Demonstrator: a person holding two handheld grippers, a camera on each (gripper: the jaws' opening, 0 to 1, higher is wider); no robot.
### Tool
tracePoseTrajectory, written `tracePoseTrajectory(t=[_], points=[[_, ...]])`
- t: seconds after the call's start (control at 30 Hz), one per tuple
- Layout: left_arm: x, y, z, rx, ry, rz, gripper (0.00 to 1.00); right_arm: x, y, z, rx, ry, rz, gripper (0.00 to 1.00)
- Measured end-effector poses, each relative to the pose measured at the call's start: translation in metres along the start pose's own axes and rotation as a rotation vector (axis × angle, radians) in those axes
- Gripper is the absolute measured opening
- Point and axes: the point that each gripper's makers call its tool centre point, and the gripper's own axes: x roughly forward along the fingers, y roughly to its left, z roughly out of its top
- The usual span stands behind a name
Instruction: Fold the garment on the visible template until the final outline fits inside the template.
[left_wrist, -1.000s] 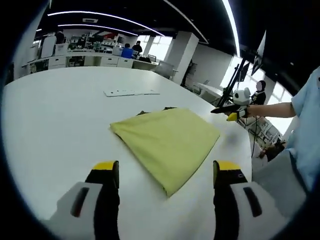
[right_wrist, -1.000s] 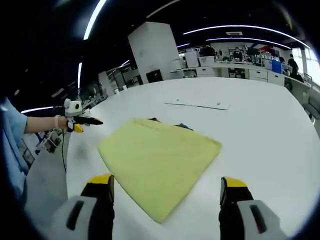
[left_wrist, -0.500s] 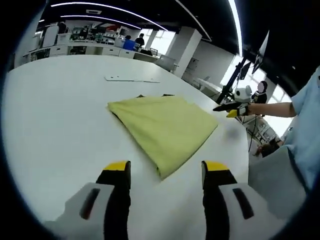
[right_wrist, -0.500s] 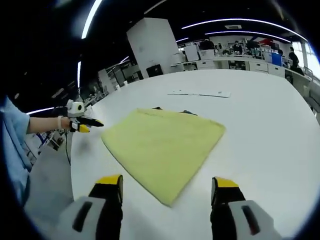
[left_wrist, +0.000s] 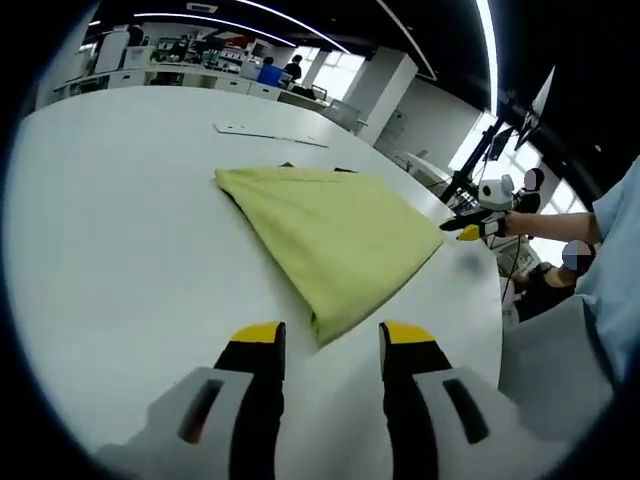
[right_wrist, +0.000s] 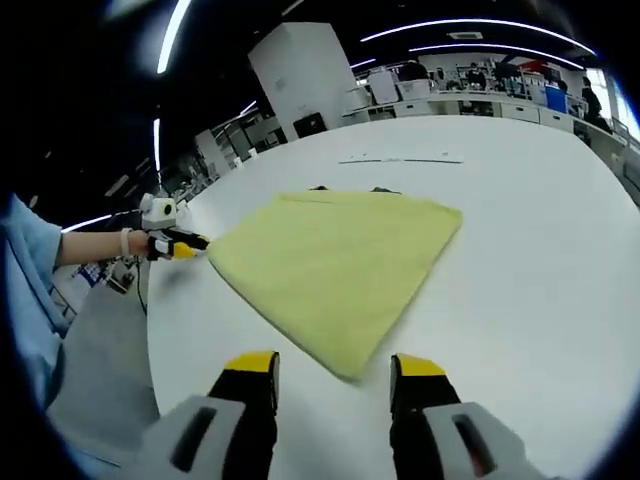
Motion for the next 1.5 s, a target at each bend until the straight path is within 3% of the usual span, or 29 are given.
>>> tracePoseTrajectory(t=[0.1,0.3,0.57,0.8,0.97,1.43,1.5], points=[[0.004,0.0,0.001,-0.007,-0.004,-0.005,0.3,0.001,0.003,-0.002,0.027,0.003,0.015,0.24],[0.008,-0.005,0.001,-0.001,0.008,-0.016,0.25,-0.001,0.002,0.0,0.029,-0.005,0.005,0.19],[0.006,-0.005,0.003,-0.02,-0.001,-0.014,0.15,-0.005,-0.004,0.0,0.07,-0.013,-0.009,0.01],[0.001,-0.006,0.004,-0.034,-0.012,-0.004,0.0,-0.007,-0.007,-0.004,0.07,0.005,-0.025,0.0],[-0.003,-0.007,0.001,-0.04,-0.01,0.009,0.0,-0.011,-0.004,-0.008,0.089,0.02,-0.014,0.0],[-0.028,-0.042,-0.042,-0.057,0.052,-0.002,0.0,-0.035,0.022,-0.045,0.126,0.023,0.026,0.0],[-0.032,-0.049,-0.054,-0.035,0.098,-0.009,0.0,-0.039,0.025,-0.052,0.128,0.024,0.027,0.0]])
